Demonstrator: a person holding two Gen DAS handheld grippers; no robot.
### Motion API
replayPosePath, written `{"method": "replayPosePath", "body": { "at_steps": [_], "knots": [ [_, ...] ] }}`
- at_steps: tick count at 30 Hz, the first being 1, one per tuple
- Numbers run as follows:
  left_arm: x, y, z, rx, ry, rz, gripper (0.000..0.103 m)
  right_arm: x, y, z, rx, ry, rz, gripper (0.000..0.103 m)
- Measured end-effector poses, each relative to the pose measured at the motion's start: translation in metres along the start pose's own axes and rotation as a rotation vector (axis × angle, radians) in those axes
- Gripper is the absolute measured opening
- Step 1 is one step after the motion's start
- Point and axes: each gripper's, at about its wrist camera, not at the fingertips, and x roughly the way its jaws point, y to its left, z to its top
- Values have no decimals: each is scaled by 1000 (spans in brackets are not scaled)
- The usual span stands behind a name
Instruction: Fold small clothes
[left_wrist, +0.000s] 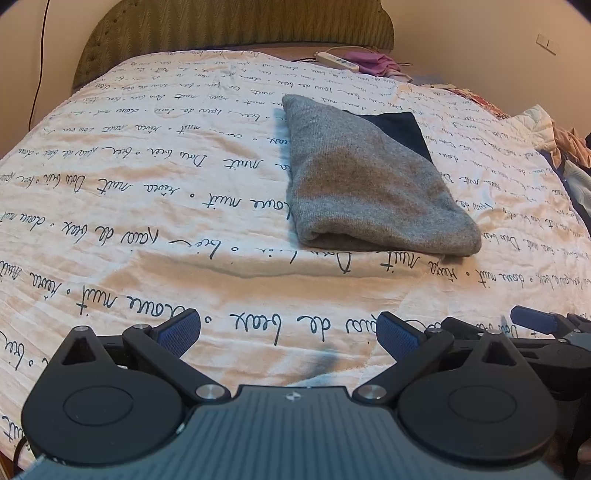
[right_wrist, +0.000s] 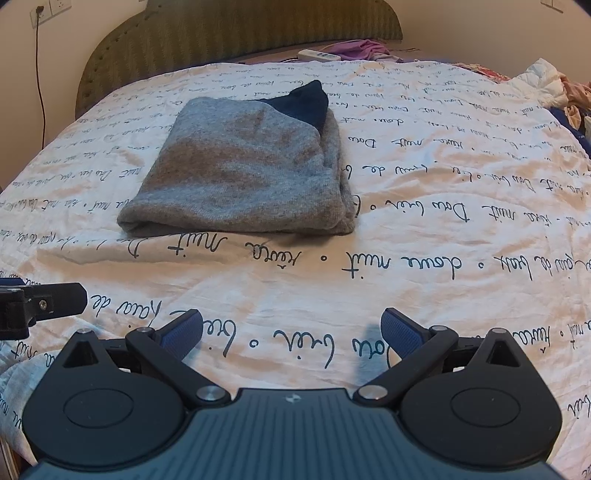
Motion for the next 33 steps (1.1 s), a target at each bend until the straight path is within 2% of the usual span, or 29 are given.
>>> {"method": "replayPosePath", "body": {
  "at_steps": [6,17,22,26,31,33],
  "knots": [
    [1,-11,-2,37,1,5,102,0,-1,1,-3,-1,1,103],
    [3,-13,-1,31,11,-11,102,1,0,1,-4,3,7,103],
    [-7,-18,-6,46,-58,13,101,2,1,1,-3,4,7,103],
    [-2,-19,-5,30,-24,8,98,3,0,1,5,7,9,103],
    [1,-27,-10,75,-10,10,99,3,-1,1,8,6,11,103],
    [1,-33,-12,103,-15,45,99,3,-2,2,15,6,3,103]
  ]
}}
